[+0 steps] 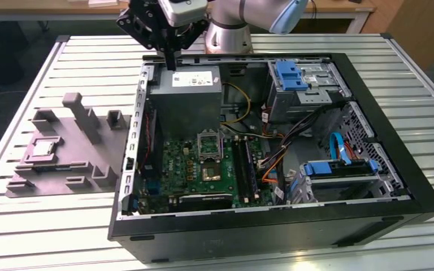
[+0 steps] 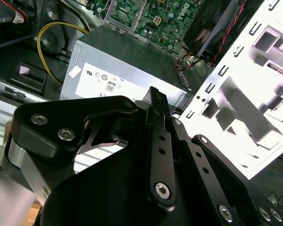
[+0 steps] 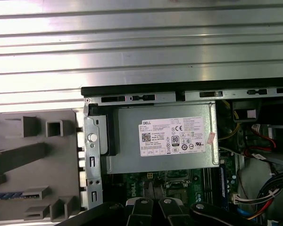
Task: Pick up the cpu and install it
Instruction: 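Reach for the cpu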
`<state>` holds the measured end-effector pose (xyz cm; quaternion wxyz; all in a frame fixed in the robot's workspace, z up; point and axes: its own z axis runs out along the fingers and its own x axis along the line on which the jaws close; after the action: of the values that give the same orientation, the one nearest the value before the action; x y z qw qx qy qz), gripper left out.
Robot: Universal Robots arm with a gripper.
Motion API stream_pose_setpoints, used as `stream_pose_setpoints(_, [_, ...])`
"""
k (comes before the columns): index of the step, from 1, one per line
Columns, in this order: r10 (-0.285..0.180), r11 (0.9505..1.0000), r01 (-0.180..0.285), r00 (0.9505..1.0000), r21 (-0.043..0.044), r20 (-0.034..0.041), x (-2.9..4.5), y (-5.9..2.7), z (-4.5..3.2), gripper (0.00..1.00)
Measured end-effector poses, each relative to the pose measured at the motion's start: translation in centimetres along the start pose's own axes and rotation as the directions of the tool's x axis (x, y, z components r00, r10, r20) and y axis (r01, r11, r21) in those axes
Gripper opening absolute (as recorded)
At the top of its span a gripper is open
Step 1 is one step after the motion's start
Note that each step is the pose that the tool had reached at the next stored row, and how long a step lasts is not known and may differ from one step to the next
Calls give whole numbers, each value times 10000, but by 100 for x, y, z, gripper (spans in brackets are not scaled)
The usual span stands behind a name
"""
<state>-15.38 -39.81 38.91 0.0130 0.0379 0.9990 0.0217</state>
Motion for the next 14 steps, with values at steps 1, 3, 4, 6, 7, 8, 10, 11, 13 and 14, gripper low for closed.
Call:
stream_pose_setpoints(1, [0,10000,0,10000,0,0,2,0,0,11])
stream_pose_setpoints(3, [-1,10000,1,10000,0,0,4,0,0,11])
stream_pose_setpoints(4, [0,10000,0,10000,0,0,7,0,0,11])
stream_pose_setpoints(6, [1,10000,-1,10000,0,0,12,-1,0,11])
stream_pose_setpoints(7, [0,10000,0,10000,0,0,14,-1,0,11])
stream_pose_setpoints(8, [0,10000,0,10000,0,0,16,-1,0,11])
stream_pose_setpoints(10, [0,10000,0,10000,0,0,19,-1,0,11])
stream_pose_setpoints(11, [0,10000,0,10000,-1,1,37,-3,9,11])
stream_pose_setpoints(13, [0,10000,0,10000,0,0,50,-5,22,11])
stream_pose_setpoints(14, [0,10000,0,10000,0,0,50,-5,23,11])
